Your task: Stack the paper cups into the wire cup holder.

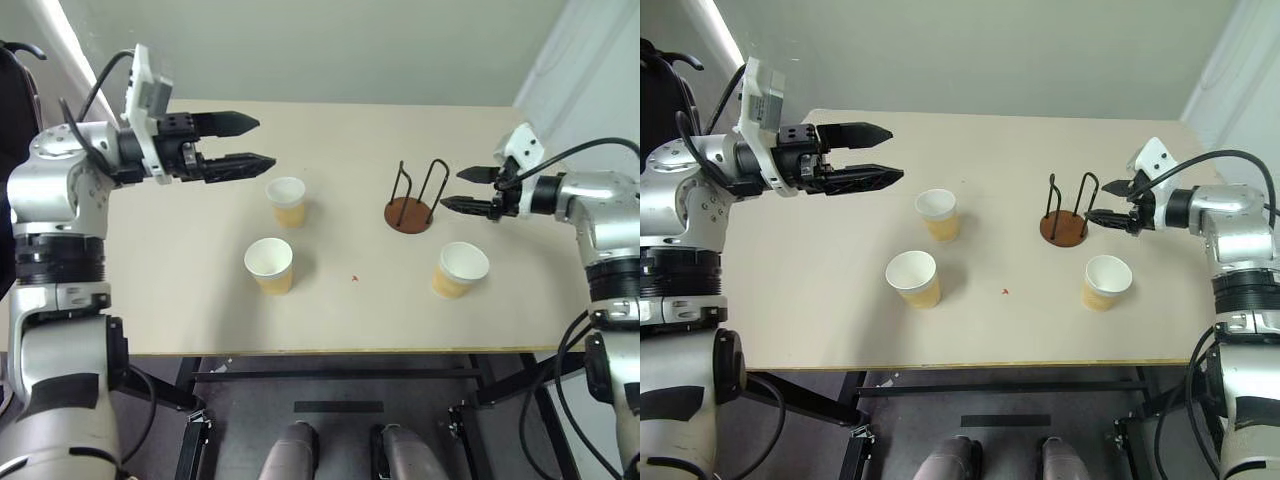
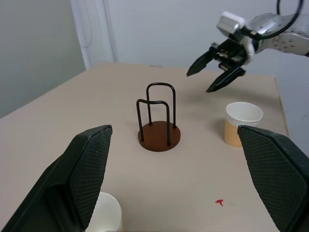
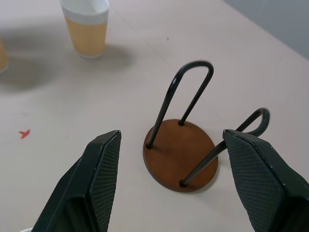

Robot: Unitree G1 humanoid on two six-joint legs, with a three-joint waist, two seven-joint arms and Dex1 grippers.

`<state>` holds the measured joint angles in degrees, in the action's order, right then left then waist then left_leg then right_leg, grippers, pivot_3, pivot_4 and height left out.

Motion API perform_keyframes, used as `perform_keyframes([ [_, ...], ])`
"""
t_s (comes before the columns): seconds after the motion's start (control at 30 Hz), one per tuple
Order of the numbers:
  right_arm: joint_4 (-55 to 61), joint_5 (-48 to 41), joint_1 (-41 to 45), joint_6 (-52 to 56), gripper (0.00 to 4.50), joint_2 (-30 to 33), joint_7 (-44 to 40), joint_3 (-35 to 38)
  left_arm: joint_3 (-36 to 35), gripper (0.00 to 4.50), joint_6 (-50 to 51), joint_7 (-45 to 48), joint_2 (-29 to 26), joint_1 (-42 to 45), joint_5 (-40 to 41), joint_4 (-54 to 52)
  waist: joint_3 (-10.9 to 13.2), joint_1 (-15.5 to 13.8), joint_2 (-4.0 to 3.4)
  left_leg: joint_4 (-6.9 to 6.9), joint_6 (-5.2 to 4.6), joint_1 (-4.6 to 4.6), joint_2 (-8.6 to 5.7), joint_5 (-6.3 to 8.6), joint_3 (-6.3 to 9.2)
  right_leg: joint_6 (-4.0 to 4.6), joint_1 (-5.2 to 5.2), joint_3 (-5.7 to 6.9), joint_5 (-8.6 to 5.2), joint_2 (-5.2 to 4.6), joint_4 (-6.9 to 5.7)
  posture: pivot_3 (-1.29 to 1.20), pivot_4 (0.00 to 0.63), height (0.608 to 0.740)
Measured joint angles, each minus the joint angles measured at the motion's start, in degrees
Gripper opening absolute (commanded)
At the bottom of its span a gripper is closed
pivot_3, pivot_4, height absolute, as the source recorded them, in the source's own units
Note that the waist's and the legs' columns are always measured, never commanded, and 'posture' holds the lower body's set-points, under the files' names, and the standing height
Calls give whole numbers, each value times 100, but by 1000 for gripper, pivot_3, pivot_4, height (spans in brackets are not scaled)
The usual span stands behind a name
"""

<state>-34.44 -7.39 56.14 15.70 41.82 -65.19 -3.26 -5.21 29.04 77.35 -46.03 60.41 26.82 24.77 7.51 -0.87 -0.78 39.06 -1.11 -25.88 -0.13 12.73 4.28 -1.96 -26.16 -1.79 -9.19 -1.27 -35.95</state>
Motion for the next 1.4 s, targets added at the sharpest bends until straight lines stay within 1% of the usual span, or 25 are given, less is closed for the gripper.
perform_keyframes([
  [0.27, -1396, 509, 614, -478, 3397, -310, 384, -161, 78, 4459, -25, 21, 5, 65, -111, 8, 0, 7, 0, -9, 1, -4, 1, 0, 2, -5, -11, 1, 6, 0, -3, 0, 150, 740],
  [0.4, -1972, 705, 801, -722, 3397, -369, 600, -180, 79, 4459, -27, 23, 7, 68, -112, 7, 0, 4, 0, -11, 2, -8, 1, 0, 3, -4, -13, 3, 7, 0, -2, 0, 150, 740],
  [0.63, -2534, 831, 1104, -968, 3397, -674, 929, -177, 79, 4459, -39, 17, 8, 68, -114, 2, 0, 25, -1, -14, 6, -6, 3, -2, 3, 0, -17, 3, 9, 0, -6, 0, 150, 740],
  [0.93, -2853, 906, 1288, -1041, 3397, -1022, 1246, -177, 79, 4459, -104, 8, 18, 68, -121, 2, 0, 16, -1, -15, 7, -13, 2, 0, 3, 3, -20, 6, 8, 0, -2, 0, 150, 740],
  [1.0, -2909, 942, 1331, -1047, 3024, -1040, 1298, -177, 79, 4500, -124, 5, 20, 68, -128, 2, 1, 18, -1, -16, 8, -13, 2, 0, 3, 3, -22, 6, 8, 0, -3, 0, 150, 740],
  [1.07, -2966, 966, 1385, -1047, 2552, -1048, 1368, -177, 79, 4500, -135, 1, 22, 68, -141, 2, 1, 18, -1, -17, 9, -13, 3, -1, 4, 4, -23, 6, 8, 0, -4, 0, 150, 740],
  [1.2, -3053, 996, 1442, -1047, 1089, -1084, 1496, -177, 79, 4500, -146, -6, 29, 68, -171, 3, 1, 19, -1, -19, 11, -12, 3, -2, 4, 6, -24, 6, 9, 0, -5, 0, 150, 740],
  [1.27, -3069, 1003, 1442, -1047, 434, -1126, 1524, -177, 79, 4500, -150, -12, 38, 68, -178, 6, 1, 20, -1, -19, 11, -12, 3, -2, 4, 6, -24, 6, 9, 0, -4, 0, 150, 740],
  [1.3, -3070, 1003, 1442, -1046, 23, -1147, 1531, -172, 79, 4500, -154, -12, 46, 68, -184, 9, 1, 20, -1, -20, 11, -12, 3, -2, 4, 6, -24, 7, 9, 0, -4, 0, 150, 740],
  [1.4, -3064, 1013, 1509, -1075, 23, -1192, 1570, -134, 79, 4500, -162, -13, 69, 72, -197, 18, 1, 14, -1, -20, 12, -12, 3, -2, 7, 10, -23, 10, 8, 0, -4, 0, 150, 740],
])
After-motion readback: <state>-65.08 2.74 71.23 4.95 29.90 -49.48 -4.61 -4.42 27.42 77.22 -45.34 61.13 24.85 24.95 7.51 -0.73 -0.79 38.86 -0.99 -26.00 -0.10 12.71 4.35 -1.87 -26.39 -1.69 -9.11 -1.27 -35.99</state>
